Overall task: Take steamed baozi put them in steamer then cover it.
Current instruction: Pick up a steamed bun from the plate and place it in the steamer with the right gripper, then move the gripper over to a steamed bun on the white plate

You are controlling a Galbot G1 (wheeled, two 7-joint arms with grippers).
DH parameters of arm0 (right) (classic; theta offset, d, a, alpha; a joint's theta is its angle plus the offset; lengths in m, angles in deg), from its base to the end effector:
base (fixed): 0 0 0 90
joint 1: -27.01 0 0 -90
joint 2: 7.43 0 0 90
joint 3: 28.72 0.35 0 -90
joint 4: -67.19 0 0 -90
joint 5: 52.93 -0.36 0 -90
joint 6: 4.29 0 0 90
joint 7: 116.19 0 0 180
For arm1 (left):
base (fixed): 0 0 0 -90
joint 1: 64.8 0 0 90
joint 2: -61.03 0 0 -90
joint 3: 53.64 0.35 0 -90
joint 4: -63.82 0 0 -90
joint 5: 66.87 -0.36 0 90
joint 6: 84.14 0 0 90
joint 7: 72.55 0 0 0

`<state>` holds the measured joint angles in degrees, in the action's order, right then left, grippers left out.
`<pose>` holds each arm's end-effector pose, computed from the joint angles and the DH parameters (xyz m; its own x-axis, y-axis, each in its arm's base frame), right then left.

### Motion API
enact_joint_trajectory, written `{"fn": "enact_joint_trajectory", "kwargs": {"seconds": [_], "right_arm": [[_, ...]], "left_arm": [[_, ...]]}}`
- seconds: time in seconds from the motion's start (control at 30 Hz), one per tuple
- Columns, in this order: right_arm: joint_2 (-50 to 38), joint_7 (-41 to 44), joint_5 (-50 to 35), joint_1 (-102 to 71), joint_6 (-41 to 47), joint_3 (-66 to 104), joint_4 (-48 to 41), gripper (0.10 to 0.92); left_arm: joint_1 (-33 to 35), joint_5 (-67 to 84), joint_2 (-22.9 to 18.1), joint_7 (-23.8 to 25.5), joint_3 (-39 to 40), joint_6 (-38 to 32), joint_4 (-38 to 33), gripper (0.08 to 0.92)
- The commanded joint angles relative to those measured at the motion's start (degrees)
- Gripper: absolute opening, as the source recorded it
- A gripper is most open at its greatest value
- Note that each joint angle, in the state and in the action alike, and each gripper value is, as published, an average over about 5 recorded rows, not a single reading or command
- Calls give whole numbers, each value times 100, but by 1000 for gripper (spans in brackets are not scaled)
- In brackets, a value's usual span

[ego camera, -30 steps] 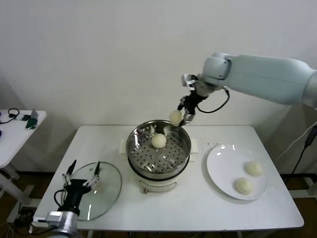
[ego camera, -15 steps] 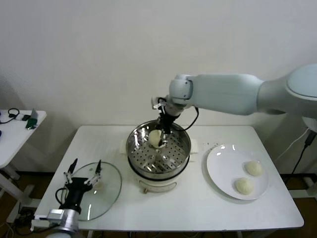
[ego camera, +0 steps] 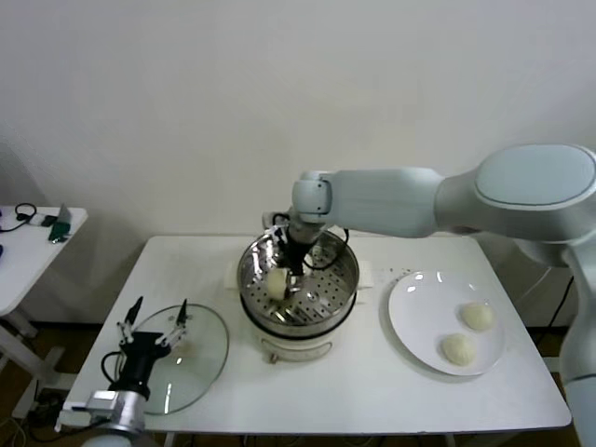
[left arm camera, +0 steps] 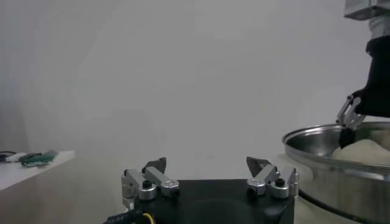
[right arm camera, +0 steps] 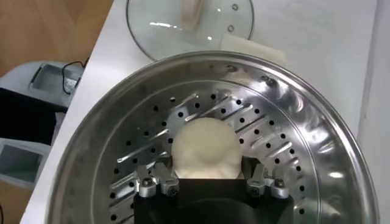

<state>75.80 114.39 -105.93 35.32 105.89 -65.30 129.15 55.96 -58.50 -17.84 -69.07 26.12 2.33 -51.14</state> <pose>0.5673 0.1922 -0.1085 -0.0199 -0.2401 0.9705 -0.9646 -0.2507 -0.0819 0.1823 0.0952 -0.3217 -0.9998 -0.0097 0.0193 -0.0075 0.9939 0.1101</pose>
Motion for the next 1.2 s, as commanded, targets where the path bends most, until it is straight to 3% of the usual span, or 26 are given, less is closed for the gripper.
{"fn": "enact_joint_trajectory", "kwargs": {"seconds": [0.03,0.47,0.63,0.77,1.03,1.2], "right_arm": [[238,-11,61,-222,-19,23,-357,714],[262,8,134,-276,1,128,-299,722],[214,58,178,-240,46,128,-237,802],[86,139,218,-74,38,149,-118,821],[-808,590,246,953,-275,20,636,823],[-1942,843,455,1565,-467,0,1346,823]], "left_arm": [[-16,3,14,1,-7,0,25,823],[-66,-2,67,2,-11,11,82,823],[-72,-4,78,-1,-20,9,80,823],[-72,-4,86,-6,-37,10,68,823],[-68,10,82,-21,-48,46,13,823],[-89,54,61,-86,1,137,-17,823]]}}
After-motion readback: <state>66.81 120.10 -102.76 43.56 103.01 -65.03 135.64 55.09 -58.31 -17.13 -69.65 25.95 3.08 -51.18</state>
